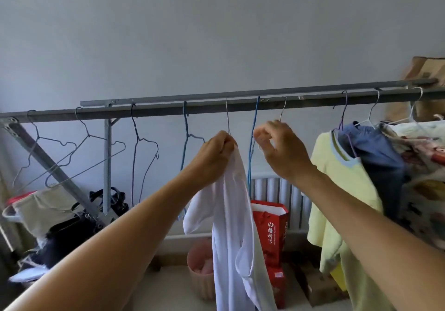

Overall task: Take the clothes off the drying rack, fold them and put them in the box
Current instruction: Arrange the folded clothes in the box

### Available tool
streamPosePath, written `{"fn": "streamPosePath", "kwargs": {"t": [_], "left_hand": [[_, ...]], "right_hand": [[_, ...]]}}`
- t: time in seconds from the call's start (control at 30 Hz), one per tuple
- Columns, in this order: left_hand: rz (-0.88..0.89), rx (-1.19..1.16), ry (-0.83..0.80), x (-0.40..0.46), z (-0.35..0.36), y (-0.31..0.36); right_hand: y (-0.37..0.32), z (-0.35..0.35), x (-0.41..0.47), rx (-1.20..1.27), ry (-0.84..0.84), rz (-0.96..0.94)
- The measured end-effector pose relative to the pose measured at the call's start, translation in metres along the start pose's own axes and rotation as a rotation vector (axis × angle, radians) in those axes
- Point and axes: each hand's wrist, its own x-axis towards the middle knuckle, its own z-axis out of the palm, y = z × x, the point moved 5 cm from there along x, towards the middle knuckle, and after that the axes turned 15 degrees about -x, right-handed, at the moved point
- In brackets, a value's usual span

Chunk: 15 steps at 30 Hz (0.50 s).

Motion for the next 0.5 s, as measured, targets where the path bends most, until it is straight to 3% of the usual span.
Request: {"fn": "streamPosePath", "kwargs": {"t": [0.07,0.17,0.33,0.5], "left_hand": [[-0.003,-0.069,0.029,-0.006,-0.005,-0.002],[-0.013,-0.097,0.073,-0.022,-0.018,-0.004],[-0.063,-0.122,0.138,-0.057,-0.045,-0.007],[-0.126,-0.085,0.205,-0.092,-0.089,-0.018]], "right_hand": [[-0.022,0.009,-0.031,0.411,-0.24,0.035],[-0.036,0.023,-0.069,0.478,-0.451,0.058],[-0.074,0.037,-0.093,0.28,-0.331,-0.021],[-0.13,0.051,-0.102,0.314,-0.311,-0.077]]}}
